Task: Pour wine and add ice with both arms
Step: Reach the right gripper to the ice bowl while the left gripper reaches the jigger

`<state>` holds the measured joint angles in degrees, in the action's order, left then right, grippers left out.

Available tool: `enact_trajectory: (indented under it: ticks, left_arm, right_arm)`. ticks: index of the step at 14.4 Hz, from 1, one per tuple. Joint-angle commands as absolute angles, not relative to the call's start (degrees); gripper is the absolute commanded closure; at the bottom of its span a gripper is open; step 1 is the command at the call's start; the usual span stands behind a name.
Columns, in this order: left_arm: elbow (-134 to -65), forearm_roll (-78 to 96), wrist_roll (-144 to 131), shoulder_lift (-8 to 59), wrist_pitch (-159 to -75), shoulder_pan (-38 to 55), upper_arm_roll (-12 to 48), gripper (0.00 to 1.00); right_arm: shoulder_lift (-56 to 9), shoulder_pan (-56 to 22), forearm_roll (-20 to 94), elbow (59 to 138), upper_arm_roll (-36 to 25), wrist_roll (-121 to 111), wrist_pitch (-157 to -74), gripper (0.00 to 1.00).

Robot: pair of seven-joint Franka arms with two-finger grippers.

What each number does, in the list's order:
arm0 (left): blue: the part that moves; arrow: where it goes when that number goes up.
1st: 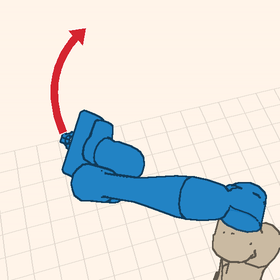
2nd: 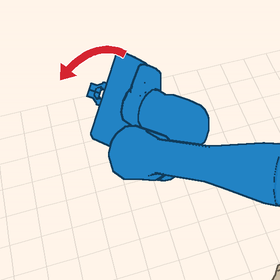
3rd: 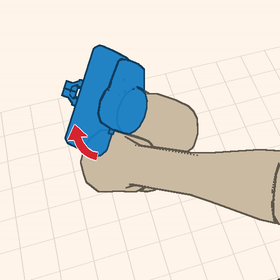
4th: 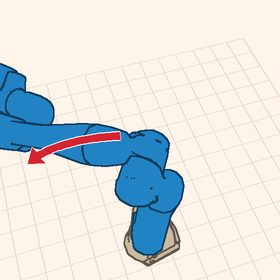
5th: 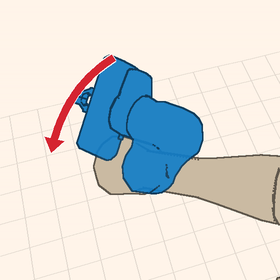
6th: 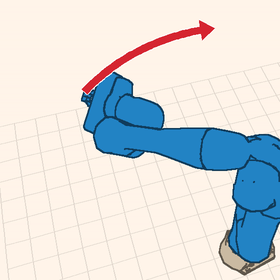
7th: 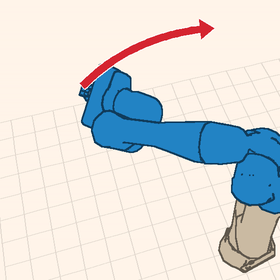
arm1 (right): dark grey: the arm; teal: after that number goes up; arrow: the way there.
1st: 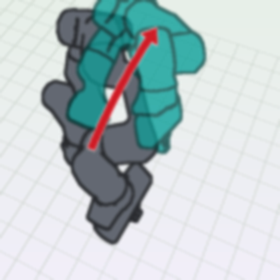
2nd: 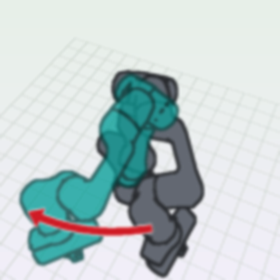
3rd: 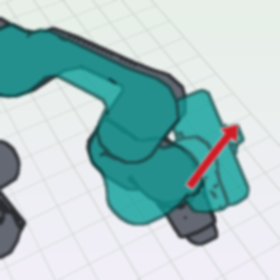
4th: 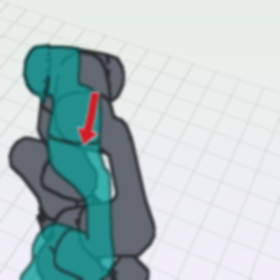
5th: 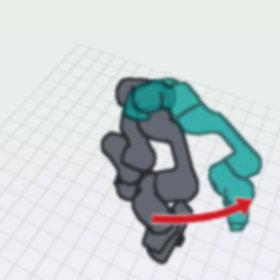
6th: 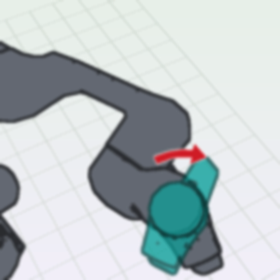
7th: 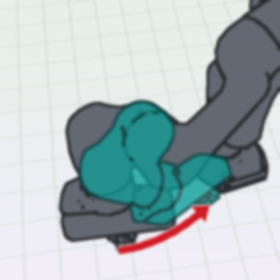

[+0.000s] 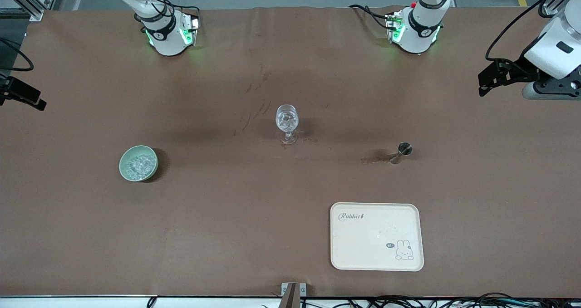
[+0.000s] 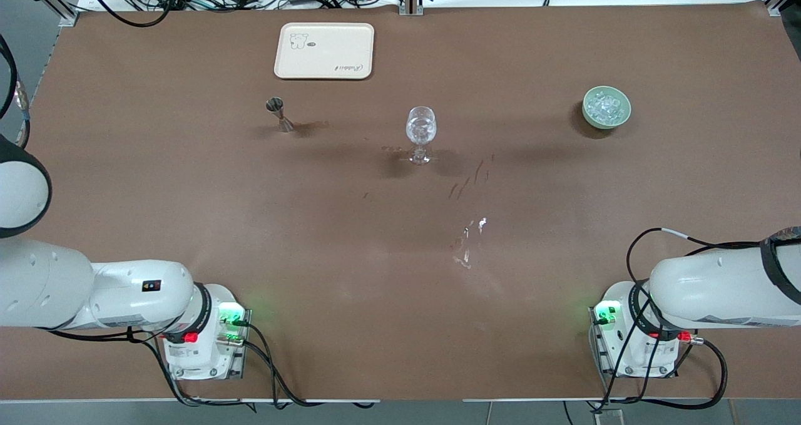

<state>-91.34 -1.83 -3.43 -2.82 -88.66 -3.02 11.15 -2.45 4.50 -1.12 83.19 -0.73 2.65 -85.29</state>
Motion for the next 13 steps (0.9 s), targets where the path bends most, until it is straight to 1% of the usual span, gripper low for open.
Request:
enact_trajectory:
  ticks: [1, 4, 9, 12, 13]
  left_arm:
    - [-90.1, -2.1, -3.5, -2.4, -88.4, -3.2, 11.4, 0.00]
    - [-90.0, -1.9, -3.5, -2.2, -88.5, -3.4, 11.3, 0.00]
    - [-87.3, -2.3, -2.6, 4.6, -89.3, -3.6, 10.7, 0.00]
    - [-86.1, -1.6, -4.2, 8.7, -91.7, -3.4, 10.8, 0.00]
    - [-86.2, -1.8, -6.4, 9.5, -94.1, -3.1, 10.8, 0.00]
  right_arm:
    - [-1.6, 5.2, -1.2, 83.8, -0.4, -0.3, -84.8, 0.00]
    - [-1.6, 5.3, -1.2, 83.8, -0.5, -0.5, -84.9, 0.00]
    - [-1.8, 5.1, -1.2, 83.9, -0.5, -0.4, -85.4, 0.00]
    - [-4.0, 5.0, -1.2, 85.7, -0.5, 0.0, -88.5, 0.00]
    - [-4.5, 4.9, -1.2, 87.8, -0.4, 0.1, -91.8, 0.00]
